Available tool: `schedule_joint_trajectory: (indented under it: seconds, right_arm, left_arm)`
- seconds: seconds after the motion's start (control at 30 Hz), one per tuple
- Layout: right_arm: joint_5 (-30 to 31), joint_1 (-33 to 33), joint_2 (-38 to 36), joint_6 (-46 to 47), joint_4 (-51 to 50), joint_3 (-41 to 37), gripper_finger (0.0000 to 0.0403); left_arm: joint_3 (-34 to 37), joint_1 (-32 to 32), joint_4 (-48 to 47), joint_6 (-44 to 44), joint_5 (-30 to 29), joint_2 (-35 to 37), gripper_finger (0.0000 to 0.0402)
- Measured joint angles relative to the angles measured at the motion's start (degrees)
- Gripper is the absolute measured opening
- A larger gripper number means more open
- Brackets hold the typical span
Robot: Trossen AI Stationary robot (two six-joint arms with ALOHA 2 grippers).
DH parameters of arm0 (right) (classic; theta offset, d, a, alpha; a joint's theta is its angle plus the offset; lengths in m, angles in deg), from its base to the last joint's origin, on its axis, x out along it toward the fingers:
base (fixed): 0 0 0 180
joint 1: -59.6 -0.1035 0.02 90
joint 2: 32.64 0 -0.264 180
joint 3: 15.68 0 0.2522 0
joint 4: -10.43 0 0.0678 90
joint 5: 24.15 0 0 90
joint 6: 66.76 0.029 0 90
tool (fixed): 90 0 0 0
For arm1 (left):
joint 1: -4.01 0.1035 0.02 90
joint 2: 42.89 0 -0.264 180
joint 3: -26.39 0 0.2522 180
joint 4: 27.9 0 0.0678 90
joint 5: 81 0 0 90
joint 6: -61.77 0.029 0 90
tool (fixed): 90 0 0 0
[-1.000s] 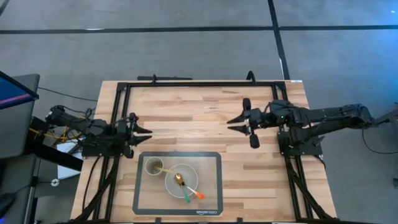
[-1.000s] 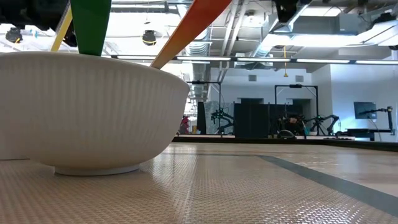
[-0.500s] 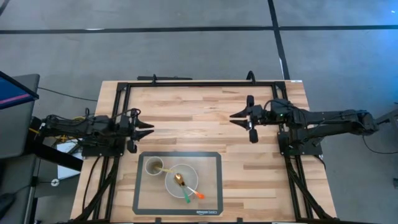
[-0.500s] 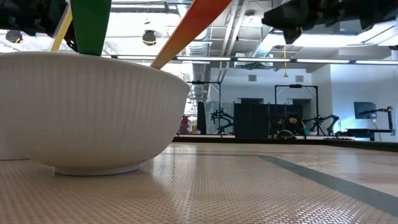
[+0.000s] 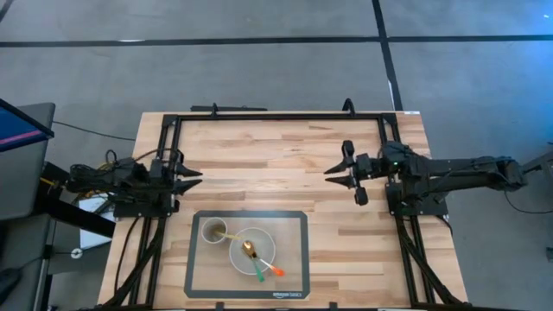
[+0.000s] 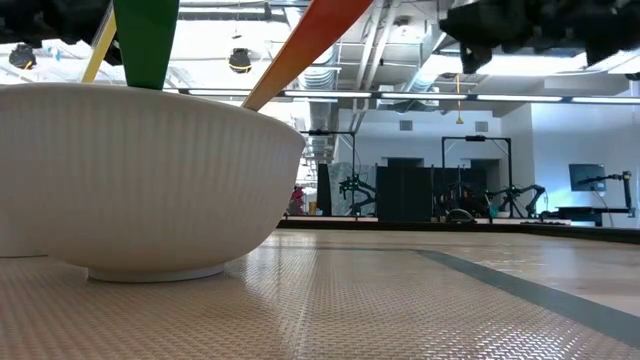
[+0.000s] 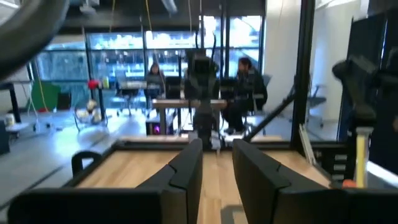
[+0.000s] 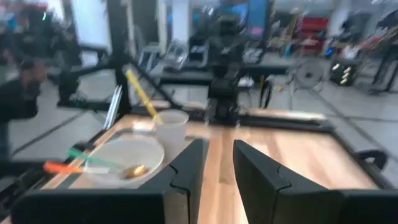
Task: Pick & Place Utensil
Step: Return to Home Position
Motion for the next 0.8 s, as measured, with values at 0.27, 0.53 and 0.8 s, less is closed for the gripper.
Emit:
schedule_joint_trajectory:
  seconds: [0.27,0.53,0.8]
  right_arm:
    - [0.06,3.1,-11.12,3.35,2.27,-7.93,0.0082]
    - [0.17,2.98,-21.12,3.53,2.14,-14.34,0.0082]
    - [0.19,2.82,-31.88,5.96,-0.4,-18.37,0.0082]
  left_arm:
    - [2.12,-0.04,-1.28,0.83,0.54,0.66,0.0089]
    - [7.37,-0.04,1.82,-0.44,0.57,0.89,0.0089]
    - [7.58,0.13,3.33,-0.46,0.57,0.89,0.0089]
